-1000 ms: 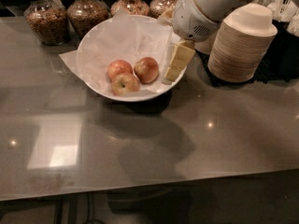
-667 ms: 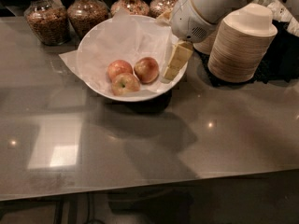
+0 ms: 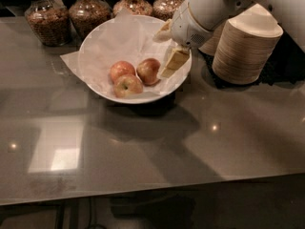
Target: Pick apple from white bowl
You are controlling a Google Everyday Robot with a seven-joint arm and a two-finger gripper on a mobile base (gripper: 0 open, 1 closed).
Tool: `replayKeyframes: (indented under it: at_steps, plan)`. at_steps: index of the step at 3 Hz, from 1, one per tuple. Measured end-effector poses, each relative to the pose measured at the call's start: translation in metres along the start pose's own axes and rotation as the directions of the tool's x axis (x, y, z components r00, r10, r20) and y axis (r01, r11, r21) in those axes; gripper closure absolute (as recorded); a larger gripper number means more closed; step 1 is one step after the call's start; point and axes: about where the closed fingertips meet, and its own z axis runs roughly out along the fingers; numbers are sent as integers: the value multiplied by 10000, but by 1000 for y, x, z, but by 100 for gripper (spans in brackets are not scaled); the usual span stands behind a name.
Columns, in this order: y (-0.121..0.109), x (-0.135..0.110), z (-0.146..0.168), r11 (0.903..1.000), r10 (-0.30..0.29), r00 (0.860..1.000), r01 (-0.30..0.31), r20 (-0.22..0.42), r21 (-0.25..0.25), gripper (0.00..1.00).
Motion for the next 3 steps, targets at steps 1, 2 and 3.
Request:
replayKeyframes:
  at_steps: [1,2,3]
  plan:
    - [-3,2,8,9999,-118,9999,118,-5,-26,30]
    - [-5,1,19,9994,-283,9996,282,-58,-175,28]
    - [-6,-1,32,9982,-515,9986,512,-90,-299,30]
